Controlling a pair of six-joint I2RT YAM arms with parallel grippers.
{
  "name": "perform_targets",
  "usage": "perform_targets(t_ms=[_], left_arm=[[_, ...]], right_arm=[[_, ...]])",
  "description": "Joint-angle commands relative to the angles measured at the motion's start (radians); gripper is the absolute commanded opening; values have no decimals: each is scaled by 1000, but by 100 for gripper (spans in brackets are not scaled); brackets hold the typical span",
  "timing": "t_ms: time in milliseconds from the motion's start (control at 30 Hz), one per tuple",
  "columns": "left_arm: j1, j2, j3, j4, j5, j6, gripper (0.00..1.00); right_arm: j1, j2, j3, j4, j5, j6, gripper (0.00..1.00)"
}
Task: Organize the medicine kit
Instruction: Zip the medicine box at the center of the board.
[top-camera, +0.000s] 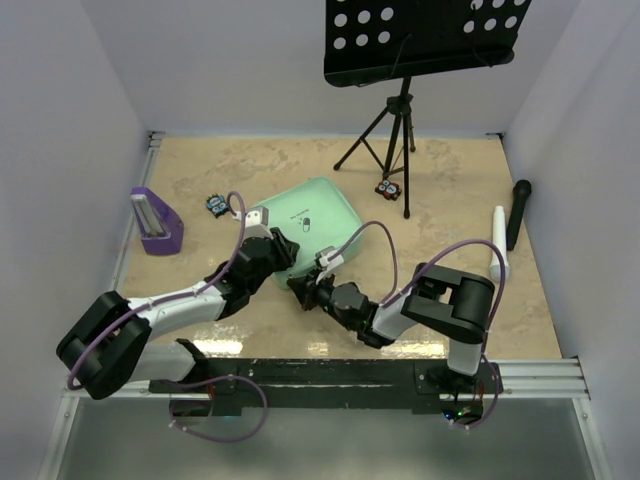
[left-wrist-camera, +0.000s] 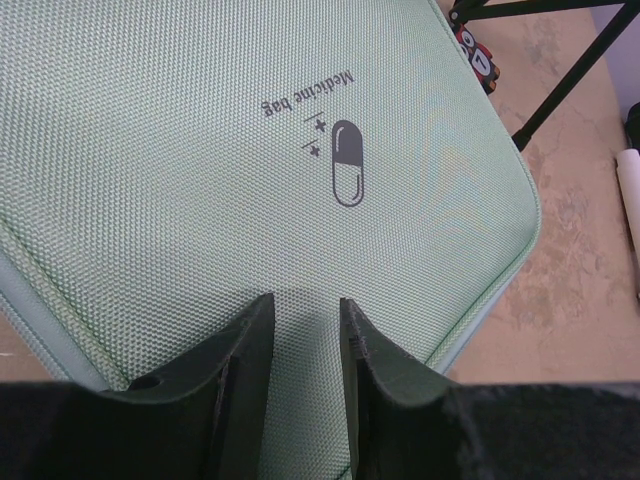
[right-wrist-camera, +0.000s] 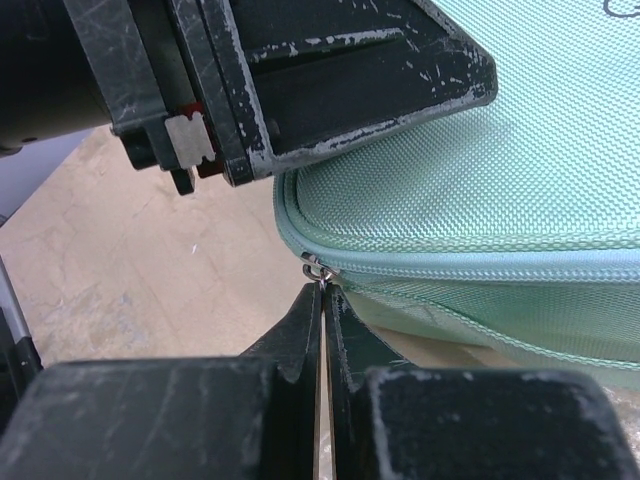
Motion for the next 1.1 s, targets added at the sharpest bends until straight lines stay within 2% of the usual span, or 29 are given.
perform_targets(t_ms=[0,67,167,400,533,867,1067], left_arm=[[0,2,-35,-157,24,-7,38],[0,-3,-33,-165,18,-6,38],[0,-8,-25,-177,7,-7,40],[1,-89,-2,-235,-29,-23,64],[1,-175,16,-297,-58,-39,71],[3,-316,-16,-454,-98,-188,74],[3,-281,-4,-528,-102,-277,73]], right_arm=[[-19,-39,52,-130,91,28,0],[-19,-46,81,-240,101,34,0],[-19,-66,89,-302,114,40,0],[-19,-91,101,-398,108,29,0],[-19,-97,118,-451,105,28,0],[-19,-149,118,-540,107,9,0],[-19,-155,128,-560,93,-12,0]])
